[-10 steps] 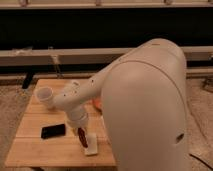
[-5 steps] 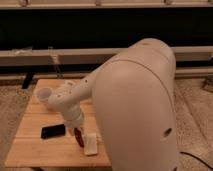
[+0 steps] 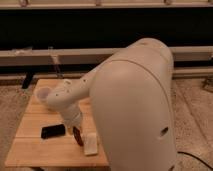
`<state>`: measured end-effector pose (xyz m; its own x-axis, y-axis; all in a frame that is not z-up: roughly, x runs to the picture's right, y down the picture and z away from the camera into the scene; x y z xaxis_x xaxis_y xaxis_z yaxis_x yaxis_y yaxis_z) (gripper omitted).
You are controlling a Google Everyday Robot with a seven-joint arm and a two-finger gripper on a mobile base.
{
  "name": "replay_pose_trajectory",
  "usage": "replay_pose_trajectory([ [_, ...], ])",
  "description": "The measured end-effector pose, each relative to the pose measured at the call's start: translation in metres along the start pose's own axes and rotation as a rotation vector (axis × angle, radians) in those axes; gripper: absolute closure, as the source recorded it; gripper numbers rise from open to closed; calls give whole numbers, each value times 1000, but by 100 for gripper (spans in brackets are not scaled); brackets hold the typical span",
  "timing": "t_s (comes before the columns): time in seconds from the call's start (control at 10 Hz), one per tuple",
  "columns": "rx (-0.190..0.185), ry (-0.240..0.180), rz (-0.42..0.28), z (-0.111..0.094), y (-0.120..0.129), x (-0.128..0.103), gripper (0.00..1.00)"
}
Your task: Place the pepper on the white sponge
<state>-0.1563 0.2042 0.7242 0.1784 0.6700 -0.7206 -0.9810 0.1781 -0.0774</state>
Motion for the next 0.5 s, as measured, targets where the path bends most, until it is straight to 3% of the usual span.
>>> replay_pose_trajectory([
  [0.2, 1, 8, 5, -1, 5, -5, 91],
  [0.5, 6, 73, 62, 3, -23, 3, 100],
])
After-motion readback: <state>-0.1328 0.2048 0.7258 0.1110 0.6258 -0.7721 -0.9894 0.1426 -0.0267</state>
